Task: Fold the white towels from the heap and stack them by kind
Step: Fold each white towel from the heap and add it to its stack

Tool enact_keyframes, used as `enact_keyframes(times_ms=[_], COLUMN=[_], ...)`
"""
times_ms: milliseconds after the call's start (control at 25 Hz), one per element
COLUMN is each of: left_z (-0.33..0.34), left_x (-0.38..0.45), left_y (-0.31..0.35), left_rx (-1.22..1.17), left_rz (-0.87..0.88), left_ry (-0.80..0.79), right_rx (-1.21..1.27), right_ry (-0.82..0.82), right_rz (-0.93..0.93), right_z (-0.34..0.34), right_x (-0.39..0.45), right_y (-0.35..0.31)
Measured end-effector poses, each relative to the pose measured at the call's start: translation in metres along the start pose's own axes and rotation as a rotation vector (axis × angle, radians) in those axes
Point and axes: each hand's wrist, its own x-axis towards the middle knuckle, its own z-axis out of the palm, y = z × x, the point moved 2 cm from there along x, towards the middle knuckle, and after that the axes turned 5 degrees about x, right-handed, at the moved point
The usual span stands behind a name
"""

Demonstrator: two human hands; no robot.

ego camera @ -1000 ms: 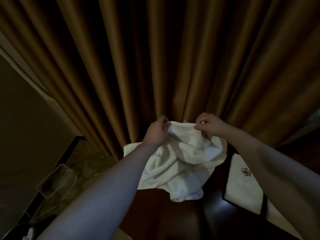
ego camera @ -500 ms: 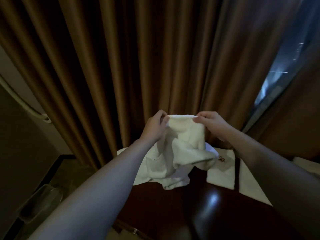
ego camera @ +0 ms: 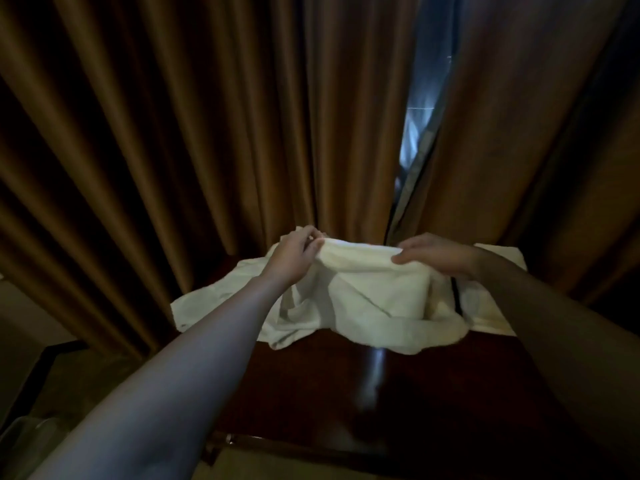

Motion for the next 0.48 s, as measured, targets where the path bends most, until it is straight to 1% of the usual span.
enact_keyframes(times_ms=[120,240,400,480], left_z=[0.036,0.068,0.106,0.120], left_x=[0.006,0.015,0.020,0.022], left_y=[0.032,0.068,0.101,0.115], left_rx=[0.136,0.180,0.216,0.227], left_rz=[0.054,0.085,0.075,0.077], left_ry=[-0.047,-0.089,-0.116,-0.099], right_rx=[-0.219,-0.288,-0.441,-0.415], right_ry=[0.006,0.094,0.024,0.065], right_rz=[0.005,0.006,0.120,0.089], right_z=[-0.027,-0.066,-0.111,-0.127], right_x=[-0.020,-0.037,-0.060,-0.070], right_y=[0.026,0.052,0.098,0.114])
